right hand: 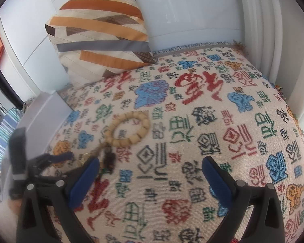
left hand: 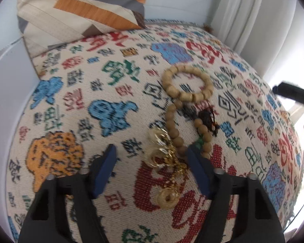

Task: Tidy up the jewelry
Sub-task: 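Grasp the gold earrings with the left tool while the right tool grasps the wooden bead bracelet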

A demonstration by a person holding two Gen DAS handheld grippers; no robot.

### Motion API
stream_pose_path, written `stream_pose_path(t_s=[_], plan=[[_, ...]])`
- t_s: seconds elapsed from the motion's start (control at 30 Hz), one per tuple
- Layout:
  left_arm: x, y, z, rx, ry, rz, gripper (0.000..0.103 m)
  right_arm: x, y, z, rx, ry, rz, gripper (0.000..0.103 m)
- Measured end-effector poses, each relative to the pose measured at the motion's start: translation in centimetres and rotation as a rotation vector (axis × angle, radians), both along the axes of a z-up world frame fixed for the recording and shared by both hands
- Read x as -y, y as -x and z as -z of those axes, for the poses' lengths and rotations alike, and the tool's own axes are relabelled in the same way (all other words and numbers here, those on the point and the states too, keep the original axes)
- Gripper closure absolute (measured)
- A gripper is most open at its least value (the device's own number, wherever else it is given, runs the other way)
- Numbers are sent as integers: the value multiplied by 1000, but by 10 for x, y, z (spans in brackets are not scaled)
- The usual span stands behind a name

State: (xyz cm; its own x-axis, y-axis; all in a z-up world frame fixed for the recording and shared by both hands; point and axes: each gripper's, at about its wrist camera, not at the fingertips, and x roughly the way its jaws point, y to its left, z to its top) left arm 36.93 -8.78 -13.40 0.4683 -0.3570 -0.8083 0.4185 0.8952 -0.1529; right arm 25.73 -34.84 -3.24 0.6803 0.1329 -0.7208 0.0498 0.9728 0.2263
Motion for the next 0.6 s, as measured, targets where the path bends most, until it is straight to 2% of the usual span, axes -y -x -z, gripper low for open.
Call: stream_pose_path(t_s=[0.03,0.07,0.1,0.17,0.2,0.33,0.43,0.5,0.53,0.57,0.6], plan=[[1,3,-1,5,25,9,53,-2,-1,-2,2,-7,-2,0],[2,5,-1,3,39,18,71,-3,-1,-5,5,-12,-5,0],[3,7,-3,-2,51,25,75,-5,-2,-10,11,-14,-11,0],[0,9,-3,-10,37,0,76,-10,-7,-17,19,-10,-30,0],[-5,11,-5,-19,61,-16,76,-12,-10,-20,21,-6,-39,0],[-45,26,-25,-49,228,-104,76,-22,-30,-28,-11,-16,-88,1],[-73,37,-43,-56,311,-163,76,-33,-56,-19,-108,-67,-135,2],[-89,45,-55,-54,347,-197,76,-46,-81,-8,-191,-88,-181,10],[-94,47,-59,-53,359,-207,76,-53,-89,-1,-223,-84,-198,21],[-99,49,-62,-57,367,-220,76,-62,-102,9,-276,-72,-218,27],[-105,53,-66,-64,369,-237,76,-70,-112,19,-321,-58,-231,28]])
